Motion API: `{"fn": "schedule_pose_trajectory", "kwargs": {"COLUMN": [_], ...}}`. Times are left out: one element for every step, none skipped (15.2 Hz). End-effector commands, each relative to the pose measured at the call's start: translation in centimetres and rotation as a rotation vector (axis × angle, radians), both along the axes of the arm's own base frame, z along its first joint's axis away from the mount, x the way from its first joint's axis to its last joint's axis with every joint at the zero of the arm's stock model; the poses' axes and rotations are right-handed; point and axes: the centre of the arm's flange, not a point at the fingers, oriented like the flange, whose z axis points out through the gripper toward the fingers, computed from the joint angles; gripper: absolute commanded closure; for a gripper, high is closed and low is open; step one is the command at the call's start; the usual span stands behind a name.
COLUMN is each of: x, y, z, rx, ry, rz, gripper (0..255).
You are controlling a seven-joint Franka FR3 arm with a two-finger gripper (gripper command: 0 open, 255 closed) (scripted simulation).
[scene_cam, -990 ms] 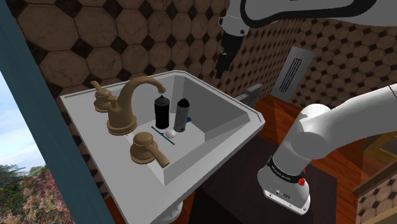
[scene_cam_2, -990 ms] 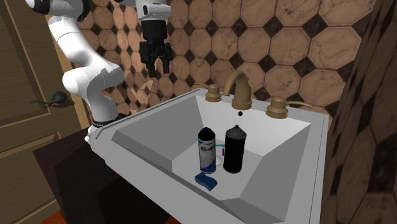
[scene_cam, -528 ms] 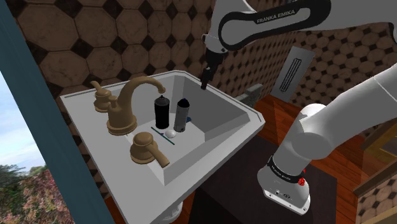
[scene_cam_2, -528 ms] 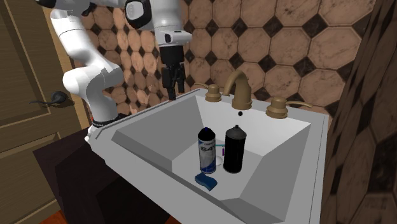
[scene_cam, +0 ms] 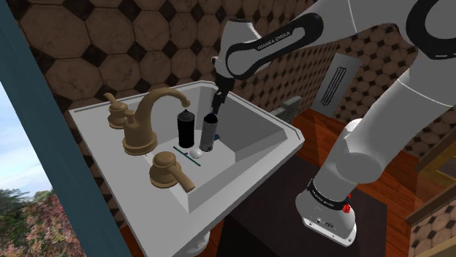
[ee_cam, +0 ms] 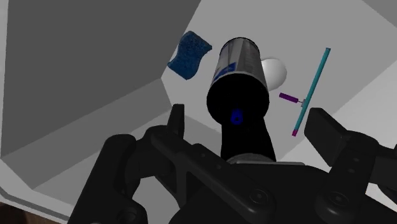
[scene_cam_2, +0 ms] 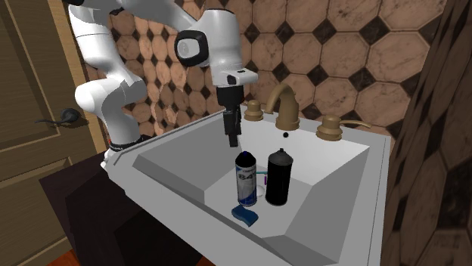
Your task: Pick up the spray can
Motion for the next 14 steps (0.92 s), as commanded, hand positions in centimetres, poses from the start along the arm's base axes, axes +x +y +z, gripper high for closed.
{"fn": "schedule_pose_trajectory", "kwargs": {"x": [1.6,2.4,2.5,2.5,2.5,2.5,2.5,2.5,2.5,2.5,2.5,2.5,2.4,2.4], "y": [0.9,1.3,1.3,1.3,1.3,1.3,1.3,1.3,1.3,1.3,1.3,1.3,1.2,1.2], "z": [-1.9,-2.8,-2.9,-3.5,-4.0,-4.5,-5.1,-5.6,-6.1,-6.9,-6.9,-6.9,-7.0,-7.0], "rx": [0.002,0.003,0.004,0.004,0.004,0.004,0.004,0.004,0.004,0.004,0.004,0.004,0.004,0.003], "ry": [-0.008,-0.011,-0.012,-0.012,-0.012,-0.012,-0.012,-0.012,-0.012,-0.012,-0.012,-0.012,-0.012,-0.012], "rz": [0.026,0.039,0.041,0.041,0.041,0.041,0.041,0.041,0.041,0.041,0.041,0.041,0.041,0.041], "gripper": [0,0,0,0,0,0,0,0,0,0,0,0,255,255]}}
